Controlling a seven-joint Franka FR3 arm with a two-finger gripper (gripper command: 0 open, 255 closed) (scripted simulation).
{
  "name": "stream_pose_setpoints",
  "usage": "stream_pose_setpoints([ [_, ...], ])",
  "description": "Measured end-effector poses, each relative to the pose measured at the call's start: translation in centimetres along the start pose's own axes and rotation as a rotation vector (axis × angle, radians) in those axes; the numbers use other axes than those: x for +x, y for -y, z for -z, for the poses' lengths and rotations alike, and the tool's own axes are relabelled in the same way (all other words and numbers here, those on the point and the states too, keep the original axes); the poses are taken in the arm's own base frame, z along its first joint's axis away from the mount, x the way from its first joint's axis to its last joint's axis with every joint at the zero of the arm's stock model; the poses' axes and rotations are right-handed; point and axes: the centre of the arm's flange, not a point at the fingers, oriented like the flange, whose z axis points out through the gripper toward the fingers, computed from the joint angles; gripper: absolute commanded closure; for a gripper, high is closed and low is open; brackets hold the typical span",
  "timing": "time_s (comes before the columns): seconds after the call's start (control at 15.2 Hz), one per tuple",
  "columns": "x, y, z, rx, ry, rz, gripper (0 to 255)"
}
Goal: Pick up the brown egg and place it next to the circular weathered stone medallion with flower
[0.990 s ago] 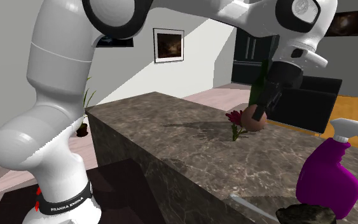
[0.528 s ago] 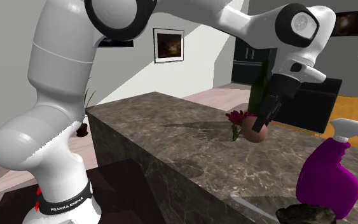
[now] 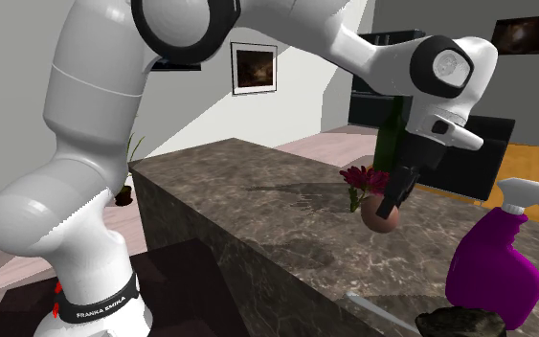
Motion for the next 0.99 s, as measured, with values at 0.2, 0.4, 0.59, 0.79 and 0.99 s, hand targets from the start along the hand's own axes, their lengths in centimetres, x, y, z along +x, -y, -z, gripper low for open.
stream_pose_setpoints([
  [0.2,0.3,0.7,-1.4,0.000,0.000,0.000,255],
  [0.4,0.5,1.2,-2.7,0.000,0.000,0.000,255],
  [0.59,0.8,1.7,-4.2,0.000,0.000,0.000,255],
  [0.79,1.1,2.3,-5.6,0.000,0.000,0.000,255],
  [0.99,1.2,2.4,-5.8,0.000,0.000,0.000,255],
])
